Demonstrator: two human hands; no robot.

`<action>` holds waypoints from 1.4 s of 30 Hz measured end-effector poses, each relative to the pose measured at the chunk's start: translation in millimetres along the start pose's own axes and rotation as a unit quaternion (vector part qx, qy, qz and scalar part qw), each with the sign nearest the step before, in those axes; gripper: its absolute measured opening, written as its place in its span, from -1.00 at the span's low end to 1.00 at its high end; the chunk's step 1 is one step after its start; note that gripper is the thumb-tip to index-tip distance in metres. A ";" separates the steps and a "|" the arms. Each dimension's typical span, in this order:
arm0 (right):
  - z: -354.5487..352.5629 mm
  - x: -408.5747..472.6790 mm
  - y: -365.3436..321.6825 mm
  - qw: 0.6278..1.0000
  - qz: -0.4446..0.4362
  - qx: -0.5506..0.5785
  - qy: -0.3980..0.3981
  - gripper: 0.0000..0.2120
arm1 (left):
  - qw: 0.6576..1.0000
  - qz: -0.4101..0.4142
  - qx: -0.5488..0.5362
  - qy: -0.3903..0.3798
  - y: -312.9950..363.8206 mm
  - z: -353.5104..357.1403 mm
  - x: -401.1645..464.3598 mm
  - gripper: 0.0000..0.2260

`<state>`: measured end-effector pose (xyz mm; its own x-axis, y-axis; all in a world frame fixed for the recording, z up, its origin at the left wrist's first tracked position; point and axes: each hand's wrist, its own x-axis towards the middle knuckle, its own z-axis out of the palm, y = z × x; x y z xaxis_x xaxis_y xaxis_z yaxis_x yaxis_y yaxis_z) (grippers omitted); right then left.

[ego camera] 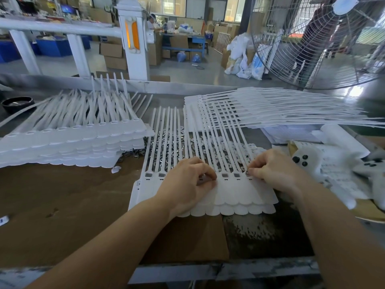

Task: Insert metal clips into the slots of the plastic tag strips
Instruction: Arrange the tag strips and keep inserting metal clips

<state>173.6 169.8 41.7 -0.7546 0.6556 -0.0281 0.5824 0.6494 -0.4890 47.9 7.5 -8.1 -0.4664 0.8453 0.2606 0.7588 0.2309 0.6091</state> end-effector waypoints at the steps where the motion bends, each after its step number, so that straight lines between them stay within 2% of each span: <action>1: -0.7 0.8 -0.4 1.000 0.006 -0.001 -0.006 -0.88 | 1.000 0.001 -0.001 0.001 0.0 0.1 -0.2 -0.87; 8: -2.2 3.7 -3.7 0.999 0.030 -0.002 -0.018 -0.91 | 1.000 0.001 0.008 0.002 -0.3 -0.1 0.5 -0.86; 12: -1.2 1.6 -1.5 0.999 0.026 0.013 0.025 -0.96 | 1.000 0.000 0.007 0.001 0.1 -0.4 0.8 -0.86; 17: 2.5 0.0 1.8 0.998 0.022 0.033 0.058 -0.92 | 1.000 -0.002 -0.001 -0.001 1.1 -1.1 0.4 -0.85; 23: 15.9 -1.8 -11.3 0.992 -0.028 0.027 0.123 -0.88 | 1.000 -0.011 -0.011 0.005 3.5 -3.1 1.0 -0.86; 28: 40.0 -5.4 -31.8 0.990 -0.077 0.013 0.119 -0.84 | 0.996 -0.046 -0.052 0.057 4.9 -10.9 4.1 -0.88; 31: 47.9 -7.0 -37.2 0.989 -0.091 0.007 0.115 -0.83 | 0.988 -0.098 -0.019 0.118 -6.0 -23.0 5.9 -0.86; 34: 48.8 -6.8 -38.7 0.989 -0.093 0.015 0.113 -0.83 | 0.972 -0.153 0.080 0.162 -24.1 -37.4 3.7 -0.82; 38: 47.7 -7.4 -37.9 0.990 -0.090 0.017 0.107 -0.84 | 0.948 -0.194 0.208 0.144 -43.8 -50.0 1.5 -0.74; 42: 47.1 -7.3 -38.3 0.991 -0.089 0.015 0.099 -0.84 | 0.929 -0.217 0.284 0.100 -42.7 -54.2 1.8 -0.66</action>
<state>142.6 121.9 19.5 -0.7692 0.5958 0.2311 0.4334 0.7521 -0.4964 -9.9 -27.0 7.0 -0.8167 0.5196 0.2512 0.5701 0.7939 0.2116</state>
